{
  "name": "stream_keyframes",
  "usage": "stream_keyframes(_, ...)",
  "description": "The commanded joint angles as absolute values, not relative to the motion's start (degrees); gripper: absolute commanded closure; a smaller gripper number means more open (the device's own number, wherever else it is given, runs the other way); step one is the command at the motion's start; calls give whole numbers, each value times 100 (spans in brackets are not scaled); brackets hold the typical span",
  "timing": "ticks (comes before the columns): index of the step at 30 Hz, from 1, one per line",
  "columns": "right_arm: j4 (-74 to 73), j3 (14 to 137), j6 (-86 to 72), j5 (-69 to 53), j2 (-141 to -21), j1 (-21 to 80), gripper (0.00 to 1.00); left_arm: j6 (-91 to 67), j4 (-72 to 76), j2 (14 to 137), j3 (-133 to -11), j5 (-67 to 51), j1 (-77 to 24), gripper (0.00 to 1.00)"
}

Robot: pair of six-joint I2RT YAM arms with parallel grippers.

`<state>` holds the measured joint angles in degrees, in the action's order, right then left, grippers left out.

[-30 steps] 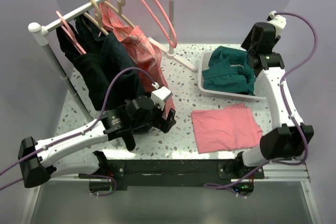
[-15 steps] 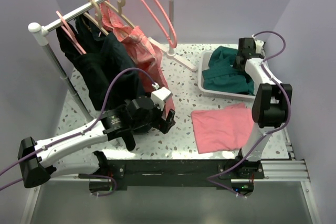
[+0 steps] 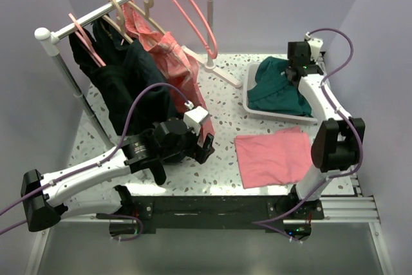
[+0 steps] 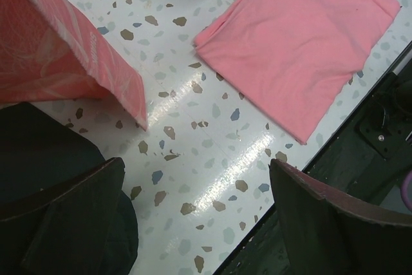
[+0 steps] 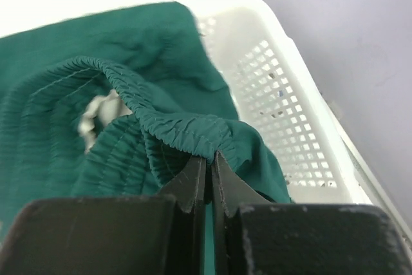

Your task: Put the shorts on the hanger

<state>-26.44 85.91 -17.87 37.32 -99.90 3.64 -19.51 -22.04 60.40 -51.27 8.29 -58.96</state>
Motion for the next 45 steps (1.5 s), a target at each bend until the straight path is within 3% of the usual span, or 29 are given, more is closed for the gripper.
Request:
stream_keyframes(1,-2794,8780,-1766,4052,-8765,1089,100,-1942,-2066,5924,-5300,923,-5915,0)
stream_keyframes(6,-2979,8973,-1793,3341,-7606,1213,100,-2013,-2057,5933,-5352,914,-5924,0)
stream_keyframes(13,-3401,10280,-1775,2251,-6734,1213,100,-2153,-2092,5968,-5458,1011,-5924,0)
stream_keyframes(22,-3542,12048,-2047,1329,-6627,1213,100,-2276,-1688,6055,-5906,871,-5915,3)
stream_keyframes(30,-3252,12208,-2487,861,-6662,1213,100,-3005,-634,6871,-7224,141,-6029,14)
stream_keyframes(37,-3182,11884,-2601,809,-6627,1213,100,-3303,-326,7690,-7963,1563,-7390,19)
stream_keyframes(45,-3111,11584,-2751,703,-6513,1222,100,-3638,-255,8472,-8314,2959,-7646,29)
